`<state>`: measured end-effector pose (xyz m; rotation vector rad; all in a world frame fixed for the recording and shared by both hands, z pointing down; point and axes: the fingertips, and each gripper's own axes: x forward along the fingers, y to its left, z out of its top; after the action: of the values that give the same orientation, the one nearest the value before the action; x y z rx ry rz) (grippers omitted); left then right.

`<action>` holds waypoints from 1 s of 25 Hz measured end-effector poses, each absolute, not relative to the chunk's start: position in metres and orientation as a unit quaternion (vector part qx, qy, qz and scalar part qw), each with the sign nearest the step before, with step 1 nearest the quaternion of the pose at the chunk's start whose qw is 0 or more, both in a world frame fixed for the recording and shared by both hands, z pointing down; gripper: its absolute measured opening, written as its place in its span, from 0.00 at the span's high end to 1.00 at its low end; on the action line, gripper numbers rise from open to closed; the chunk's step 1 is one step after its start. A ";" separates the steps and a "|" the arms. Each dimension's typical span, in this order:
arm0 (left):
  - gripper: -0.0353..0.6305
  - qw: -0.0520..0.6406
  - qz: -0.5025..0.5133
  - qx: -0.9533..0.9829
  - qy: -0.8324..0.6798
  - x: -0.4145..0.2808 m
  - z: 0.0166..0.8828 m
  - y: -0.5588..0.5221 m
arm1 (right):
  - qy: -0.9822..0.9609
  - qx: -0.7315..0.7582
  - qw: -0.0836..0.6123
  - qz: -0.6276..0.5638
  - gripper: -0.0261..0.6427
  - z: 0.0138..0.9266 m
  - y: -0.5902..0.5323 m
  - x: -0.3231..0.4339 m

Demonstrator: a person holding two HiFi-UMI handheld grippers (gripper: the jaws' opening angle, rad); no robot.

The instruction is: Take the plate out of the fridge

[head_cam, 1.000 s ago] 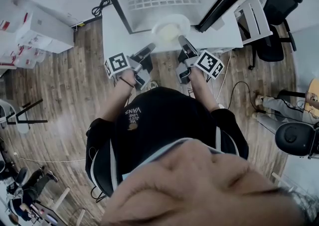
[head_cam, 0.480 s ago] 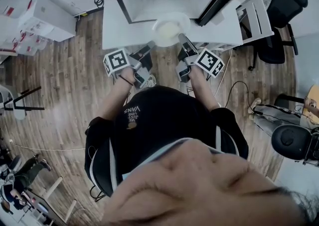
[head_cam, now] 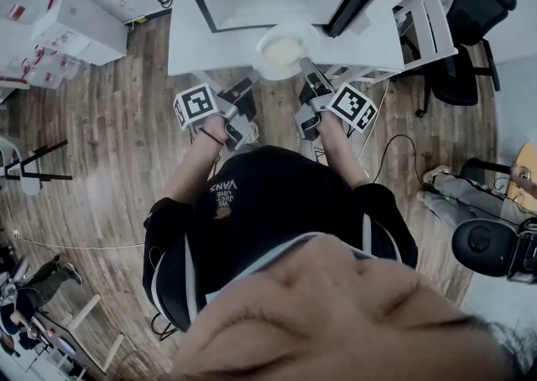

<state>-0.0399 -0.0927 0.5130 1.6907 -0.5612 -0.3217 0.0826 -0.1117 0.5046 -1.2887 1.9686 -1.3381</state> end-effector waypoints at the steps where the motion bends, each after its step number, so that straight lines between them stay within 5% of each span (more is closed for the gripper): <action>1: 0.91 0.618 -0.140 0.734 -0.245 -0.039 0.513 -0.091 | 0.711 -0.465 0.215 -0.483 0.88 0.504 -0.110 0.083; 25: 0.91 0.616 -0.172 0.720 -0.268 -0.023 0.520 -0.004 | 0.731 -0.438 0.193 -0.486 0.88 0.510 -0.034 0.098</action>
<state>-0.0231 -0.0039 0.5202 1.6582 -0.6176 -0.3970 0.0981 -0.0336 0.5099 -1.2303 2.0504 -1.3647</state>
